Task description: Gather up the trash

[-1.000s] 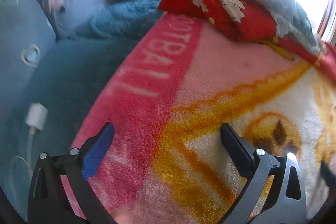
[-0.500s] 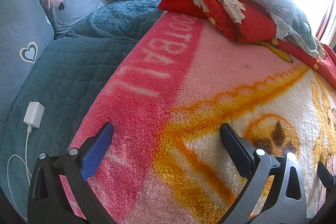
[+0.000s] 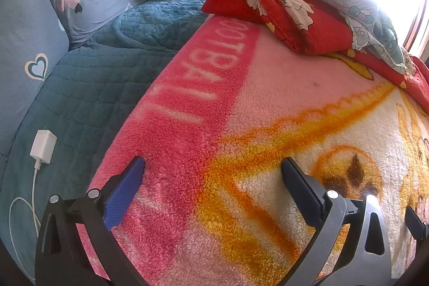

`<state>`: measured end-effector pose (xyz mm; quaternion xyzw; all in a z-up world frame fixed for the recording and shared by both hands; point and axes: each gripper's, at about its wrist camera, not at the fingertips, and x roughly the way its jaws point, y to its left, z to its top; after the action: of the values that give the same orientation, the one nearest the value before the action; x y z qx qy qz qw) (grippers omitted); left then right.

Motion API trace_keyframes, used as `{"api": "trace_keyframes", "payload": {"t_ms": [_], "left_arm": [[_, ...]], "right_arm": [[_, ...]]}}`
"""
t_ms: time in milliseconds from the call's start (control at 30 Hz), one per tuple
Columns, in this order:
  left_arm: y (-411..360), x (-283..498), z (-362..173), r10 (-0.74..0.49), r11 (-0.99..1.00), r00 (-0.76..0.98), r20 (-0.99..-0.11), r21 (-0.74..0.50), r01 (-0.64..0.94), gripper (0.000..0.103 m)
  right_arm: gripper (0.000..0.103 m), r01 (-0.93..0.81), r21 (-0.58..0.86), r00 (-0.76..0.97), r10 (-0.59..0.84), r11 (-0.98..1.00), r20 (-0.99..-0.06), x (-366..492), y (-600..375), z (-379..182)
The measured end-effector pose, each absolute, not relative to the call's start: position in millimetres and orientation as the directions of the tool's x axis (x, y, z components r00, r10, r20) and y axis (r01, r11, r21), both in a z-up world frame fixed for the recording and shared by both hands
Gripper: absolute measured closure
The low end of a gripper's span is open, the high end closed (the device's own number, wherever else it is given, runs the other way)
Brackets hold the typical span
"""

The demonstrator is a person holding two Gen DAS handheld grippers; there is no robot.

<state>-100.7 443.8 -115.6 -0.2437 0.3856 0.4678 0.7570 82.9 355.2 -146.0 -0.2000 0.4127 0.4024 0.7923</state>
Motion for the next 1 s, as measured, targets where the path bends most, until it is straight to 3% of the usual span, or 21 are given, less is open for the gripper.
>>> {"api": "trace_keyframes", "payload": {"t_ms": [1000], "left_arm": [[454,-98,-120,0.521,0.444,0.263,-0.812,-0.005,-0.896,0.005]], "right_arm": [[0.009,-0.803,0.013,0.336,0.472,0.596,-0.815,84,356,-146]]}}
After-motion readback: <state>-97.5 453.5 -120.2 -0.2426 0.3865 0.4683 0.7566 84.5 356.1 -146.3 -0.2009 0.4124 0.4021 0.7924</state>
